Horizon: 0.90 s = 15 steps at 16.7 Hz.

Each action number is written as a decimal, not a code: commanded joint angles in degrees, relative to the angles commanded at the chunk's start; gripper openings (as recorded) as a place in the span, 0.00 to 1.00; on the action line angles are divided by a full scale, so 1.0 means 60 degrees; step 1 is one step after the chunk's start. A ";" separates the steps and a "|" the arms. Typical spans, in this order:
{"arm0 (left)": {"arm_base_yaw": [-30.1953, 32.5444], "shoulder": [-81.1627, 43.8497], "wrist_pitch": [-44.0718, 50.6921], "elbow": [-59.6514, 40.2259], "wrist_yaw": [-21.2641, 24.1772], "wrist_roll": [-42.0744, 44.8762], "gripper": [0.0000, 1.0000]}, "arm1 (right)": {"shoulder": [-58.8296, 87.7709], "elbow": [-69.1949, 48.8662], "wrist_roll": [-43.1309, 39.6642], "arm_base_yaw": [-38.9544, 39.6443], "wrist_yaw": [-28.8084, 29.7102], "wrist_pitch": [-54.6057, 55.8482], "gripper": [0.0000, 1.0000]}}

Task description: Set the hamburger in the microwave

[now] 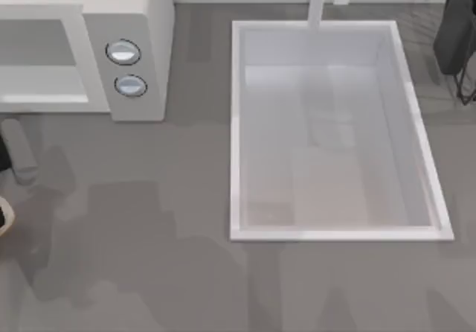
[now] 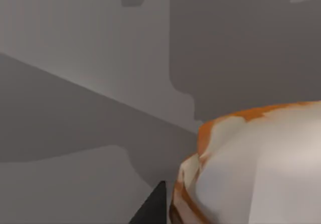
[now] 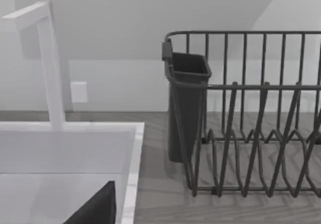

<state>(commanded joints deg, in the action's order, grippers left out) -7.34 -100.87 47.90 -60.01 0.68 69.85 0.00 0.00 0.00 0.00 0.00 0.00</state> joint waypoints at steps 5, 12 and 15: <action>0.0013 0.0688 0.2311 -0.1154 -0.0004 -0.0030 0.00 | 0.0000 0.0000 0.0000 0.0000 0.0000 0.0000 1.00; 0.0008 0.0992 0.2736 -0.1545 -0.0007 -0.0063 0.00 | 0.0000 0.0000 0.0000 0.0000 0.0000 0.0000 1.00; 0.0011 0.0885 0.2160 -0.1495 -0.0025 -0.0457 0.00 | 0.0000 0.0000 0.0000 0.0000 0.0000 0.0000 1.00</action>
<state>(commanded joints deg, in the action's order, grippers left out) -7.28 -95.55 60.86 -68.98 0.53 67.11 0.00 0.00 0.00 0.00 0.00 0.00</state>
